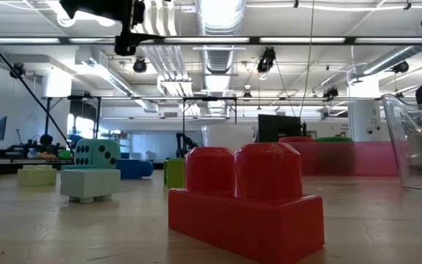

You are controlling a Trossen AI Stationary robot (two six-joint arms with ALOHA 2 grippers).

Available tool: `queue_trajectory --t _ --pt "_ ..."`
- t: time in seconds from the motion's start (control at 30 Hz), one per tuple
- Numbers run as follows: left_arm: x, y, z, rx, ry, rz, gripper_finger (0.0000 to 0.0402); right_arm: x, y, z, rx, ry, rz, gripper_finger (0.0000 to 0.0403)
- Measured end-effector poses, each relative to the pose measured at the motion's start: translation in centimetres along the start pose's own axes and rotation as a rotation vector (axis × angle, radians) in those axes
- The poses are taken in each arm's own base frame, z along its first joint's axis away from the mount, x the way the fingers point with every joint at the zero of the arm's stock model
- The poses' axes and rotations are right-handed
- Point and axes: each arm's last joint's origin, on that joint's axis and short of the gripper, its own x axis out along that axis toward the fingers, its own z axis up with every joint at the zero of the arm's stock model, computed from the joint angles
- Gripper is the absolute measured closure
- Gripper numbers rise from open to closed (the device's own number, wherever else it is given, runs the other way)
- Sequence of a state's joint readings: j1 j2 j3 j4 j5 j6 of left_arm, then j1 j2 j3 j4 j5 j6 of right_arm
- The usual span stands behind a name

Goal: Pick & Place Toys
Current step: Put the red game piece into the transparent bin

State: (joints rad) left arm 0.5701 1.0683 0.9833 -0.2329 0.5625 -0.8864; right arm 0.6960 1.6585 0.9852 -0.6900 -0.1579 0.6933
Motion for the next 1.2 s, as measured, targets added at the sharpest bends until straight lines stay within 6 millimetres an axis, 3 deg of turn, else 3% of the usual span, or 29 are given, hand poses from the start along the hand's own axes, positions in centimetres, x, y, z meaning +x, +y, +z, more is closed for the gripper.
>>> queue_trajectory --t 0.27,0.8,1.2 --pt "0.00 0.00 0.00 0.000 0.000 0.000 0.0047 0.57 -0.68 -0.55 0.117 0.012 -0.046 0.0186" --pt "0.00 0.00 0.00 0.000 -0.001 0.000 0.0047 0.79 -0.90 -0.75 0.124 0.019 -0.054 0.0049" --pt "0.00 0.04 -0.03 0.002 0.002 0.003 0.0047 0.26 -0.43 -0.33 0.131 0.005 -0.041 0.0038"
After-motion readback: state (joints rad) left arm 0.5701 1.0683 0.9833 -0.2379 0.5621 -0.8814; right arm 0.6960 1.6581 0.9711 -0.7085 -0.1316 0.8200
